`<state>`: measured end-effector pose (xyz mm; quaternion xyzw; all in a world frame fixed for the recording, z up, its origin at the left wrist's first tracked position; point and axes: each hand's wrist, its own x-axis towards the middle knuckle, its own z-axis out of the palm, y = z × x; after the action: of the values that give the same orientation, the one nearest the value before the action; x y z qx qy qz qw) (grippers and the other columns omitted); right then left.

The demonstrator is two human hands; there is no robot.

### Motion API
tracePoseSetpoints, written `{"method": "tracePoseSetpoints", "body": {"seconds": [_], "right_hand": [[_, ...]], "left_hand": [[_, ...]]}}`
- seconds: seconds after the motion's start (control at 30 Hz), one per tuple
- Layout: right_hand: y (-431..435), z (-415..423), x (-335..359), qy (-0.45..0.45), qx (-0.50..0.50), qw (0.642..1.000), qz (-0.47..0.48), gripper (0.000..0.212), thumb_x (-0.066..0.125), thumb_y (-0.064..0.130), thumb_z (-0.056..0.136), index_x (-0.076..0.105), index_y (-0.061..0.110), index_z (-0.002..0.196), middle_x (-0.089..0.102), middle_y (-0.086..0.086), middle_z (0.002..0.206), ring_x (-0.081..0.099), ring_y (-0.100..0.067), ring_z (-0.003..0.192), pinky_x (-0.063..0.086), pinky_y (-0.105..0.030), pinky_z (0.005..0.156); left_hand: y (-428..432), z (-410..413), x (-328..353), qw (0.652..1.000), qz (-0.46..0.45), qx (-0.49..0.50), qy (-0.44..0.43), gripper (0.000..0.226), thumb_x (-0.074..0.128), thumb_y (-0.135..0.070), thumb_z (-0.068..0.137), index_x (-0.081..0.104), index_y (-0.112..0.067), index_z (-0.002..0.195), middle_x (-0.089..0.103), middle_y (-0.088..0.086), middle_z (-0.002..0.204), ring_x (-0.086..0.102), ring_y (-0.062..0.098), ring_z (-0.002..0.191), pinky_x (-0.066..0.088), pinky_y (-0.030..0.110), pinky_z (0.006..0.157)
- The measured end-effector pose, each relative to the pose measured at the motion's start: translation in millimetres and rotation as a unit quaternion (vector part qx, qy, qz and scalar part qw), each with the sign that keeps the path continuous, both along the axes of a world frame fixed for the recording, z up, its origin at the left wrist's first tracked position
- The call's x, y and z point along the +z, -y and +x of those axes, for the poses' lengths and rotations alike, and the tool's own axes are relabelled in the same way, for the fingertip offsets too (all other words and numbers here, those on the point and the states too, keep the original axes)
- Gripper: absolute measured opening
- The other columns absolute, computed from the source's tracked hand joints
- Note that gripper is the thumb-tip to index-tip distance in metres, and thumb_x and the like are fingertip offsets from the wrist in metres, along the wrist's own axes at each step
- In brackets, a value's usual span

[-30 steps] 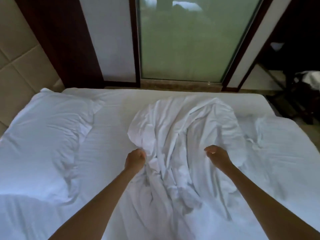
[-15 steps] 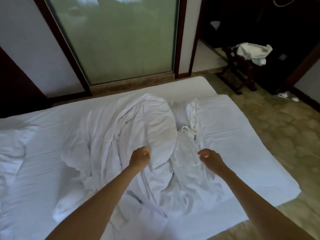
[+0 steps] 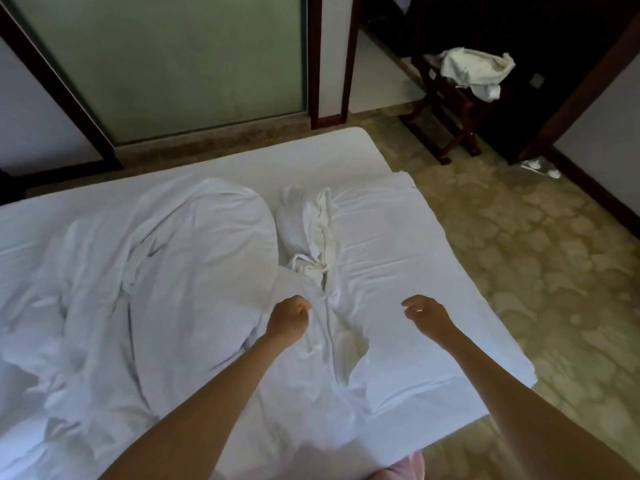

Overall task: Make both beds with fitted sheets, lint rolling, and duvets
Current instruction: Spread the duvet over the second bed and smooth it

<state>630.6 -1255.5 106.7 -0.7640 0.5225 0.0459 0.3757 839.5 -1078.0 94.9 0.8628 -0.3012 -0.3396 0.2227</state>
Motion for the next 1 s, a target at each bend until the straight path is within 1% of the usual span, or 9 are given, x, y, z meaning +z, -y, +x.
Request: {"method": "tracePoseSetpoints", "body": {"seconds": [0.13, 0.23, 0.43, 0.6, 0.7, 0.73, 0.83, 0.9, 1.0], "right_hand": [[78, -21, -30, -0.025, 0.032, 0.999, 0.012, 0.026, 0.050, 0.004, 0.092, 0.065, 0.004, 0.113, 0.061, -0.010, 0.124, 0.056, -0.023, 0.112, 0.038, -0.023, 0.093], [130, -38, -51, -0.024, 0.017, 0.999, 0.026, 0.026, 0.052, 0.005, 0.091, 0.065, 0.004, 0.114, 0.062, -0.012, 0.122, 0.057, -0.022, 0.104, 0.037, -0.022, 0.086], [223, -61, -95, -0.041, -0.022, 0.997, 0.061, 0.029, 0.059, 0.006, 0.088, 0.061, 0.001, 0.117, 0.061, -0.018, 0.122, 0.054, -0.032, 0.115, 0.039, -0.031, 0.094], [260, -49, -128, -0.025, -0.075, 0.987, 0.138, 0.057, 0.063, 0.021, 0.088, 0.042, 0.003, 0.137, 0.047, -0.016, 0.138, 0.045, -0.032, 0.126, 0.036, -0.037, 0.103], [283, -45, -170, 0.024, -0.125, 0.968, 0.214, 0.085, 0.070, 0.048, 0.071, 0.038, 0.009, 0.140, 0.052, -0.010, 0.136, 0.053, -0.030, 0.119, 0.043, -0.044, 0.102], [286, -43, -173, 0.043, -0.155, 0.957, 0.241, 0.083, 0.070, 0.051, 0.071, 0.041, 0.009, 0.137, 0.055, -0.009, 0.131, 0.056, -0.029, 0.115, 0.046, -0.045, 0.098], [289, -35, -159, 0.064, -0.169, 0.940, 0.290, 0.050, 0.068, 0.040, 0.085, 0.055, 0.005, 0.118, 0.063, -0.008, 0.111, 0.060, -0.026, 0.100, 0.048, -0.032, 0.079], [292, -30, -149, 0.080, -0.147, 0.934, 0.316, 0.061, 0.077, 0.036, 0.074, 0.058, -0.002, 0.118, 0.065, -0.012, 0.112, 0.062, -0.027, 0.101, 0.050, -0.034, 0.083], [284, -16, -114, 0.116, -0.073, 0.931, 0.339, 0.068, 0.074, 0.035, 0.062, 0.061, -0.001, 0.118, 0.068, -0.016, 0.112, 0.065, -0.030, 0.101, 0.053, -0.038, 0.087]], "left_hand": [[54, -39, -28, 0.999, 0.011, 0.032, -0.023, 0.029, 0.040, -0.014, 0.097, 0.063, -0.009, 0.114, 0.063, 0.007, 0.123, 0.056, 0.024, 0.115, 0.039, 0.023, 0.092], [88, -65, -43, 0.997, 0.031, 0.057, -0.051, 0.032, 0.042, -0.012, 0.097, 0.061, -0.011, 0.122, 0.058, 0.002, 0.131, 0.053, 0.019, 0.121, 0.035, 0.018, 0.096], [149, -111, -71, 0.986, 0.058, 0.121, -0.098, 0.033, 0.044, -0.012, 0.097, 0.055, -0.010, 0.128, 0.055, 0.003, 0.135, 0.051, 0.017, 0.124, 0.031, 0.014, 0.097], [160, -118, -92, 0.980, 0.085, 0.154, -0.095, 0.031, 0.044, -0.012, 0.098, 0.057, -0.008, 0.125, 0.057, 0.006, 0.132, 0.052, 0.018, 0.122, 0.034, 0.017, 0.096], [166, -114, -99, 0.975, 0.098, 0.190, -0.067, 0.028, 0.043, -0.013, 0.099, 0.060, -0.008, 0.120, 0.060, 0.007, 0.127, 0.054, 0.021, 0.118, 0.036, 0.020, 0.091], [168, -114, -100, 0.974, 0.097, 0.196, -0.058, 0.028, 0.042, -0.013, 0.099, 0.061, -0.008, 0.119, 0.061, 0.007, 0.125, 0.055, 0.021, 0.117, 0.036, 0.020, 0.090], [174, -112, -100, 0.974, 0.094, 0.195, -0.059, 0.027, 0.042, -0.013, 0.099, 0.062, -0.008, 0.116, 0.062, 0.007, 0.123, 0.056, 0.022, 0.114, 0.035, 0.019, 0.084], [174, -110, -96, 0.974, 0.098, 0.194, -0.059, 0.028, 0.041, -0.014, 0.099, 0.062, -0.010, 0.117, 0.062, 0.007, 0.124, 0.055, 0.021, 0.114, 0.034, 0.019, 0.084], [177, -105, -76, 0.976, 0.088, 0.193, -0.051, 0.029, 0.040, -0.012, 0.099, 0.062, -0.007, 0.118, 0.061, 0.008, 0.125, 0.055, 0.022, 0.117, 0.036, 0.023, 0.093]]}}
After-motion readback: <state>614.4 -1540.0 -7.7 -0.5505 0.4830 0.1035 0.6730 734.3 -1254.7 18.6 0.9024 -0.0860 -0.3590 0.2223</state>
